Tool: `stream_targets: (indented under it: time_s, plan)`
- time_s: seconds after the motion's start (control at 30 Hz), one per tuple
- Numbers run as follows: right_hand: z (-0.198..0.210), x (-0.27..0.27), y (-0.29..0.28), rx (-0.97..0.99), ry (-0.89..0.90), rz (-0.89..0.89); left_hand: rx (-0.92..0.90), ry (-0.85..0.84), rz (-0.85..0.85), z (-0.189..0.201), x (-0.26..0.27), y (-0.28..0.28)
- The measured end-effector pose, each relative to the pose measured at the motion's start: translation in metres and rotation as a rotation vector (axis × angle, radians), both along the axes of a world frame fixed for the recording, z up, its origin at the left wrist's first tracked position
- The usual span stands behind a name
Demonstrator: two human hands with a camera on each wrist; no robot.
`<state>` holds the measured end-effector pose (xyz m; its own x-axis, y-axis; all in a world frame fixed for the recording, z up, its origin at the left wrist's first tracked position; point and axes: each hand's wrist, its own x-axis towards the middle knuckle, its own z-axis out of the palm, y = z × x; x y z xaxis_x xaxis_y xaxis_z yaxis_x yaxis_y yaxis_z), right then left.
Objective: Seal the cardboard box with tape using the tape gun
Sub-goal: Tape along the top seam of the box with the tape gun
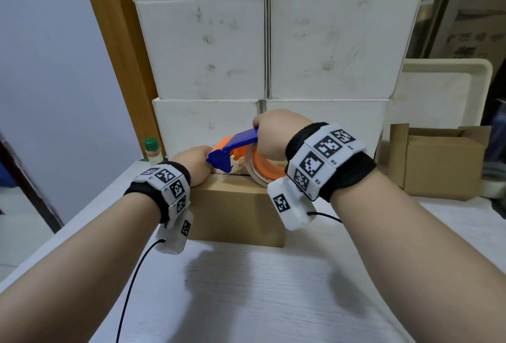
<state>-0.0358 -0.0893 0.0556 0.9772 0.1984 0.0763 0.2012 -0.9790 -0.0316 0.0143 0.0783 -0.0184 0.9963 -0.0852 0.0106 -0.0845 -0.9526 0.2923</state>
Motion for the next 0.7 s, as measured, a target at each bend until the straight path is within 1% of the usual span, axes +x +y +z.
stream_targets:
  time_s: [0.1, 0.43, 0.57, 0.7]
  plan:
    - [0.0000, -0.0004, -0.0002, 0.009, 0.007, -0.009, 0.012, -0.024, 0.000, 0.0032, -0.0032, -0.0035]
    - [-0.0011, -0.0007, -0.0020, 0.039, 0.003, -0.014, -0.124, 0.009, -0.014, 0.0055, -0.0095, -0.0084]
    - [-0.0008, -0.0019, -0.0034, 0.045, -0.004, -0.007, -0.078, 0.029, -0.018, 0.0021, -0.0105, -0.0103]
    - [-0.0008, -0.0031, -0.0039, 0.037, -0.006, 0.004, -0.077, 0.045, 0.007, -0.0038, -0.0054, -0.0091]
